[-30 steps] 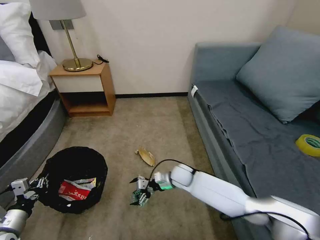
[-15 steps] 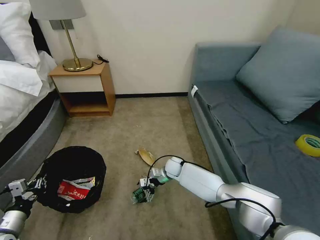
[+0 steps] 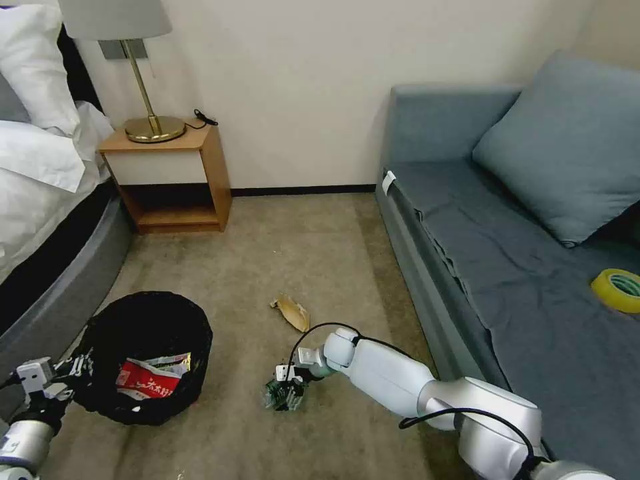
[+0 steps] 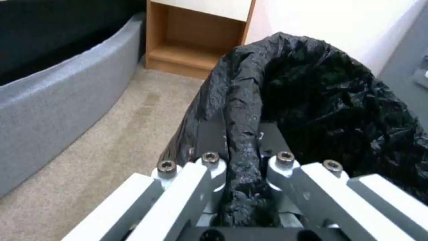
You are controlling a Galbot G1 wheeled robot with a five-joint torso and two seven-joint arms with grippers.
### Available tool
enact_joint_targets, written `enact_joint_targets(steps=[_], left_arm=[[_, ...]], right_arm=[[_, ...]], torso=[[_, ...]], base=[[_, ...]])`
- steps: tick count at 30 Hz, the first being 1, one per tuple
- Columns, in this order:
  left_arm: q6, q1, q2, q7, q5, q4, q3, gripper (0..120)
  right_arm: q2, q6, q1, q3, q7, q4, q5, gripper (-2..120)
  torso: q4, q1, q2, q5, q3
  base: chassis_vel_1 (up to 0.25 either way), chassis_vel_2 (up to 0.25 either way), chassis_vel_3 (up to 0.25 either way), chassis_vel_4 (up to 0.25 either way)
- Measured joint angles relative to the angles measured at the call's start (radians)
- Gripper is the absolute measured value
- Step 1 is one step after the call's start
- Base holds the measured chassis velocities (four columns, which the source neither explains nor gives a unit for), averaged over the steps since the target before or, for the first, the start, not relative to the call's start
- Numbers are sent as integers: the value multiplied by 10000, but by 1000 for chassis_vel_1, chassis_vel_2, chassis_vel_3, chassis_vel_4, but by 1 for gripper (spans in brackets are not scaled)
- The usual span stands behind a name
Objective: Pick up the trash bin, then pick up the garbage on the floor and place it into the trash bin.
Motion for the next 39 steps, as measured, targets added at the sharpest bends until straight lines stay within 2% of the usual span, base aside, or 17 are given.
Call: enact_joint_targets(steps=[3,6,8,10,14,17,19,21,25,32,36,38,39], left_arm=[[-21,0,1,16,-2,27,-1,6],[-51,-8,-6,23,-2,67,14,6],[-55,-15,-9,23,-2,67,28,6],[-58,-41,-12,25,5,67,57,6],[-58,-57,-14,26,9,65,71,6],[-58,-75,-12,26,10,57,108,6],[-57,-79,-12,26,11,56,116,6],[-35,-87,-10,22,12,46,137,6],[-22,-69,-9,21,12,18,159,6],[16,-19,-3,12,-15,-17,237,6],[64,44,-30,12,-16,-197,380,6],[70,49,-33,12,-12,-223,391,6],[80,57,-40,11,10,-273,425,6]], right_arm=[[-33,-1,-40,9,56,-4,-10,85],[-84,-2,-113,41,118,-10,-12,70],[-91,-2,-125,63,143,-11,-10,67],[-97,-2,-136,125,242,-10,-10,55],[-104,-2,-148,145,325,-10,-9,48],[-165,3,-198,255,380,16,-6,30],[-201,5,-208,299,381,46,-5,30],[-433,23,-244,567,438,221,14,22],[-701,84,-285,957,638,566,100,17],[-1287,207,-257,1884,950,1461,344,17],[-2116,-202,-214,2849,1778,3416,1062,17],[-2229,-281,-221,3000,1945,3705,1138,17],[-2421,-467,-253,3339,2334,4415,1288,17]], torso=[[0,0,0,0,0],[0,0,0,0,0],[0,0,0,0,0],[0,0,1,0,0],[0,0,0,0,0],[0,0,0,0,0],[0,0,0,1,0],[-1,0,0,0,0],[0,0,0,1,0],[0,0,0,2,0],[1,0,0,3,0],[1,0,0,2,0],[-2,0,0,1,0]], base=[[0,0,0,0],[0,0,0,0],[0,0,0,0],[0,0,0,0],[0,0,0,0],[0,0,0,0],[0,0,0,0],[0,0,0,0],[0,0,0,0],[0,0,0,0],[0,0,0,0],[0,0,0,0],[0,0,0,0]])
